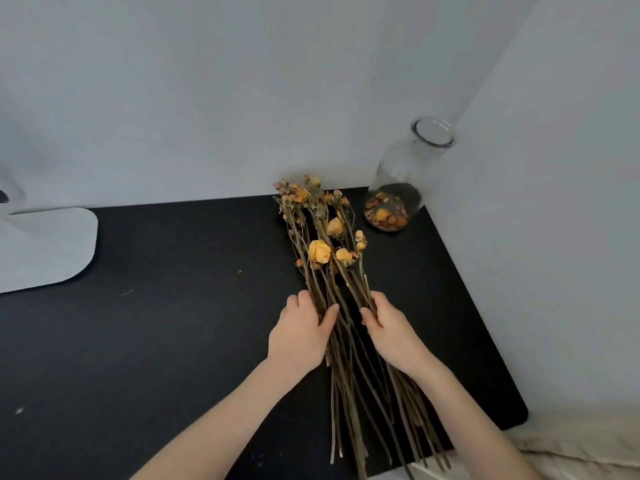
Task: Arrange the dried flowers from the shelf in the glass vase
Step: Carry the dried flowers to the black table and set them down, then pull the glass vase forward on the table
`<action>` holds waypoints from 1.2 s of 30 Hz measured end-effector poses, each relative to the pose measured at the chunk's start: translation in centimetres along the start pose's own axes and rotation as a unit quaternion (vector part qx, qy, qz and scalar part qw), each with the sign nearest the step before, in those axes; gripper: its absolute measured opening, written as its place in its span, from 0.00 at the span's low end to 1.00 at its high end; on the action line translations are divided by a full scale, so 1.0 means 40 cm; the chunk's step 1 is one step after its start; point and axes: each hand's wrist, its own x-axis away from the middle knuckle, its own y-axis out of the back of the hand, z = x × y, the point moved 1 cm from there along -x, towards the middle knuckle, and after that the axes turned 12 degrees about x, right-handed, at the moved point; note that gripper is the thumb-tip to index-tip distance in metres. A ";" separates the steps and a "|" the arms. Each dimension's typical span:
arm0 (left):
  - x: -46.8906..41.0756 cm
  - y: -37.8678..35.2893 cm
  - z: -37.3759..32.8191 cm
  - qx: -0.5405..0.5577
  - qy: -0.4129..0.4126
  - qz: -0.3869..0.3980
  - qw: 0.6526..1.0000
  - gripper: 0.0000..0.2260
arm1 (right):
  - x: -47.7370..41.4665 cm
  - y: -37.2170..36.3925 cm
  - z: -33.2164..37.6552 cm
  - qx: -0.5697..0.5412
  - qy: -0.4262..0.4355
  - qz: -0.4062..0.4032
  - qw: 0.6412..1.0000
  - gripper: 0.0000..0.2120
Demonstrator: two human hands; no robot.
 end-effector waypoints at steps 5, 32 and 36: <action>-0.007 0.027 0.049 -0.047 -0.088 -0.036 0.994 0.20 | -0.019 0.018 -0.029 0.063 0.032 -0.020 0.997 0.15; -0.303 -0.032 -0.276 0.236 -0.189 -0.021 0.953 0.50 | -0.189 0.338 0.051 -0.099 0.097 -0.342 0.930 0.36; -0.374 -0.073 -0.298 0.248 -0.192 0.006 0.949 0.53 | -0.244 0.374 0.058 -0.093 0.082 -0.347 0.930 0.40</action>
